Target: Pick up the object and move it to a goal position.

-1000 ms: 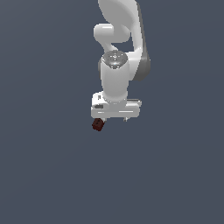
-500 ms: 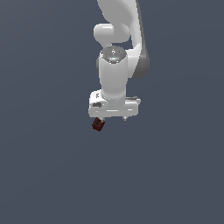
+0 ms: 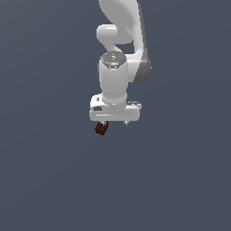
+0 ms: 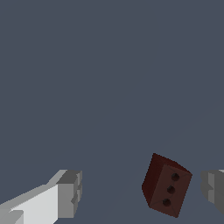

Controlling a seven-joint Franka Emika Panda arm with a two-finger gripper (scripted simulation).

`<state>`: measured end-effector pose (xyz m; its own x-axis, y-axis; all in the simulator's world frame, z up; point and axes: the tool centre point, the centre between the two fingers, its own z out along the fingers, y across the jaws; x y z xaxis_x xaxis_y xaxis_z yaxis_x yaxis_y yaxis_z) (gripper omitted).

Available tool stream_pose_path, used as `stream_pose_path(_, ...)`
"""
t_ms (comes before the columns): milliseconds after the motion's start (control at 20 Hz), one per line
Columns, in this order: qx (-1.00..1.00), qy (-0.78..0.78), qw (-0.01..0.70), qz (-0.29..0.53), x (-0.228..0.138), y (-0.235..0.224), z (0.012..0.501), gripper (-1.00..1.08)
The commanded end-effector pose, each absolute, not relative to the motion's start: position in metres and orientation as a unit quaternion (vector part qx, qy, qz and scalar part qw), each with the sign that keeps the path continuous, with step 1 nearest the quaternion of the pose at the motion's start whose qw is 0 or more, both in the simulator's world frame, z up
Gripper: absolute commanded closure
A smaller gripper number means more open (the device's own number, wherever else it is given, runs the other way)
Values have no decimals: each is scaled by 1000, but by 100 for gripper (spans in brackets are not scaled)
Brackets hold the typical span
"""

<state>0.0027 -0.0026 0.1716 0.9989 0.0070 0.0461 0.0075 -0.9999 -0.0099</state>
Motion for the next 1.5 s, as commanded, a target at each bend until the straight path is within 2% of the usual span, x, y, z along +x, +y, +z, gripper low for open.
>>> stream_pose_path(0,-1000,15,5,-20,-4,-11,161,-92)
stream_pose_path(700,-986,164,1,-2,-67,-74,83,-92)
stream_pose_path(1150,-985,174,0,0,-72,-78,75,-92)
stream_pose_path(1450,-984,176,0,0,-74,-78,51,-92)
